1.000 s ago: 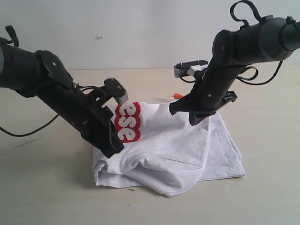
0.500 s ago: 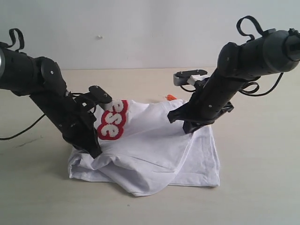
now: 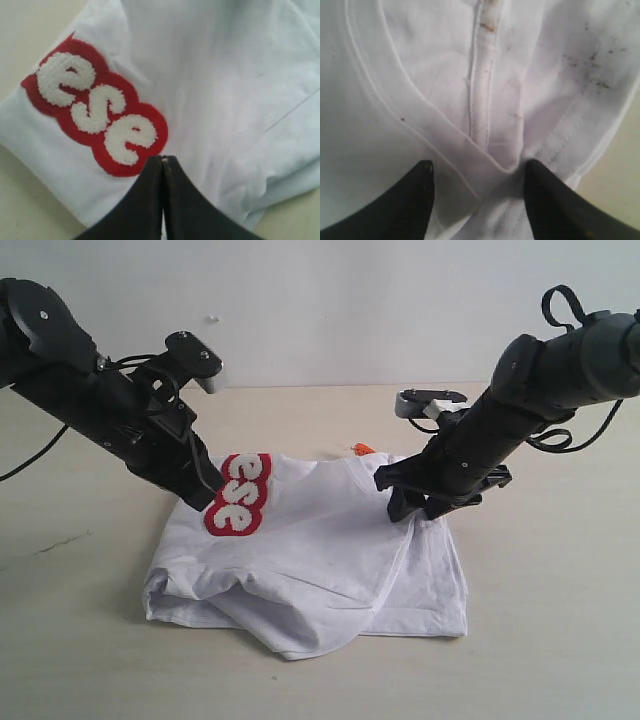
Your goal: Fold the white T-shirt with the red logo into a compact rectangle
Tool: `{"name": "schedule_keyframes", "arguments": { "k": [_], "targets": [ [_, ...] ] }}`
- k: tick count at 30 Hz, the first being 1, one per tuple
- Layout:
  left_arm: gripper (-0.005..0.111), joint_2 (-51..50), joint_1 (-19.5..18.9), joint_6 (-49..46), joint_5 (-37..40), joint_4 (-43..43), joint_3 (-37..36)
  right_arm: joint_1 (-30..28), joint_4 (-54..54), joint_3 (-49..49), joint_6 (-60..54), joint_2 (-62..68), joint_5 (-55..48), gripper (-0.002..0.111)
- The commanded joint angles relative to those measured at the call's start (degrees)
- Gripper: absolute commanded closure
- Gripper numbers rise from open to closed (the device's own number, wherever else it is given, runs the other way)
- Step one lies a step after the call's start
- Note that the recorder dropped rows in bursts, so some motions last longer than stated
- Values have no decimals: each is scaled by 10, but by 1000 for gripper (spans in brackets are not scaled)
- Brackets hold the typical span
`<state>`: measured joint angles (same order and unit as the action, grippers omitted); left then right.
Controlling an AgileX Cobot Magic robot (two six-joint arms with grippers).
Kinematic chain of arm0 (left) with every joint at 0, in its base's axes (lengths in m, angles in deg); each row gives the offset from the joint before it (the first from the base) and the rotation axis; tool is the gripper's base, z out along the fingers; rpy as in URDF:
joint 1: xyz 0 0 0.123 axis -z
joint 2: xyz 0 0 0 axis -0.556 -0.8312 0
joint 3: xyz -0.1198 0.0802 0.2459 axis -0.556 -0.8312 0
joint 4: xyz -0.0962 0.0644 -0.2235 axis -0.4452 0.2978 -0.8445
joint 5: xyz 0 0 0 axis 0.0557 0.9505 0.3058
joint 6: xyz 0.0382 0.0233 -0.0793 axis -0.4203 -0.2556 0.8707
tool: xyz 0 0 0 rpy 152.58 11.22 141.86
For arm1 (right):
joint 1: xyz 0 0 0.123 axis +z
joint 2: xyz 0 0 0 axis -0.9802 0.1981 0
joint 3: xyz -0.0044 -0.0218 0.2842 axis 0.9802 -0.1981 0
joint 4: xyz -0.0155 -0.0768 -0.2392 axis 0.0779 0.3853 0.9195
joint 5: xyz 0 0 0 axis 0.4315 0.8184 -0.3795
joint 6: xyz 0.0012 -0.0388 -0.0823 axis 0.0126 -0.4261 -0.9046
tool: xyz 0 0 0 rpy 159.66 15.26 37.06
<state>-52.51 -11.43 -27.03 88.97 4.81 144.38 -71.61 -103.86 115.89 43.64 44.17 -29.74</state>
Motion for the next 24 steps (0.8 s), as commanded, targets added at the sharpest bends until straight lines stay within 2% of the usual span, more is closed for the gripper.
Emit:
{"name": "schedule_keyframes", "arguments": {
  "k": [1,5,10,17,24],
  "targets": [
    [107,5,-1,-2,1,-7,-2,0,-10,-3,-16,12,-2,54],
    [107,5,-1,-4,0,-7,-2,0,13,-3,-12,8,-2,54],
    [107,5,-1,-8,-2,-7,-2,0,147,-3,108,-8,-2,54],
    [107,5,-1,-12,-3,-7,-2,4,143,-3,107,-35,7,54],
    [107,5,-1,-12,0,-7,-2,4,49,-3,23,-29,9,54]
  ]
}}
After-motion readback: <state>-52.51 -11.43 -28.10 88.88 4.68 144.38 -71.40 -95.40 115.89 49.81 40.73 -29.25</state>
